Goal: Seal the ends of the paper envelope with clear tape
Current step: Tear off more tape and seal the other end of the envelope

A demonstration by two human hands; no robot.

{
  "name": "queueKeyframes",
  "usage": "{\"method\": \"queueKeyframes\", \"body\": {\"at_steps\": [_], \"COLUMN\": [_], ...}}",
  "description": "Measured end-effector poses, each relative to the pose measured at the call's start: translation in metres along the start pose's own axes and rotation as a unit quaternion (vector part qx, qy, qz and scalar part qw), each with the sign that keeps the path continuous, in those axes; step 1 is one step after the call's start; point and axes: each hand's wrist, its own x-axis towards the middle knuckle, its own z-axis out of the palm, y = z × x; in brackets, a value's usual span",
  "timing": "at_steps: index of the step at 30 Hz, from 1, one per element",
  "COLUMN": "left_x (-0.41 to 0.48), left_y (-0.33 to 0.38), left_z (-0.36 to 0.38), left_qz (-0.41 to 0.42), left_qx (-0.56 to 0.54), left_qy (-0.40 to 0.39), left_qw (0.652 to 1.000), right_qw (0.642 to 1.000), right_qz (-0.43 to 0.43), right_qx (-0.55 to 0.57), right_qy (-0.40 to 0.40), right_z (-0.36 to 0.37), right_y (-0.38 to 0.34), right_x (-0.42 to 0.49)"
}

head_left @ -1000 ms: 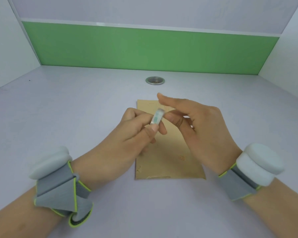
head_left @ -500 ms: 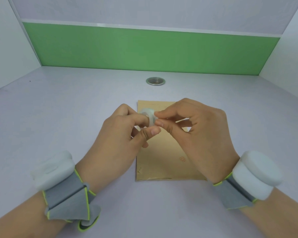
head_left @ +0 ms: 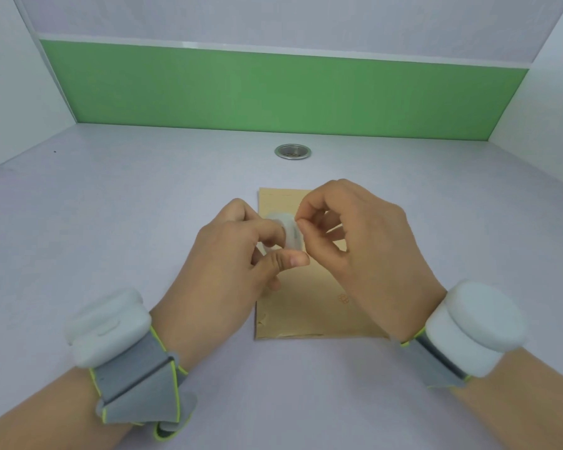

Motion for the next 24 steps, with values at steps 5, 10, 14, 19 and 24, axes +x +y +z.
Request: {"method": "queueKeyframes", "body": {"at_steps": [5, 10, 14, 19, 24], "left_x": [-0.0021, 0.0002, 0.0005, -0.0003, -0.0029], "left_y": [-0.0017, -0.0063, -0.0066, -0.0046, 0.0005], "left_z": [0.0034, 0.0005, -0.0028, -0.0013, -0.0006], "left_qz": [-0.004, 0.011, 0.018, 0.026, 0.036], "left_qx": [0.009, 0.078, 0.108, 0.159, 0.175], "left_qy": [-0.015, 0.008, 0.016, 0.012, 0.006], "left_qw": [1.0, 0.997, 0.994, 0.987, 0.984], "right_qw": [1.0, 1.0, 1.0, 1.0, 0.998], "right_qz": [-0.016, -0.002, 0.004, 0.011, 0.006], "right_qx": [-0.014, -0.003, -0.003, -0.01, -0.041], "right_qy": [-0.02, -0.022, -0.017, -0.021, -0.055], "right_z": [-0.0002, 0.0003, 0.0021, 0.0008, 0.0006], "right_y": [-0.0008, -0.0025, -0.0029, -0.0023, -0.0077], "right_x": [0.0004, -0.0016, -0.0024, -0.0014, 0.0004]}}
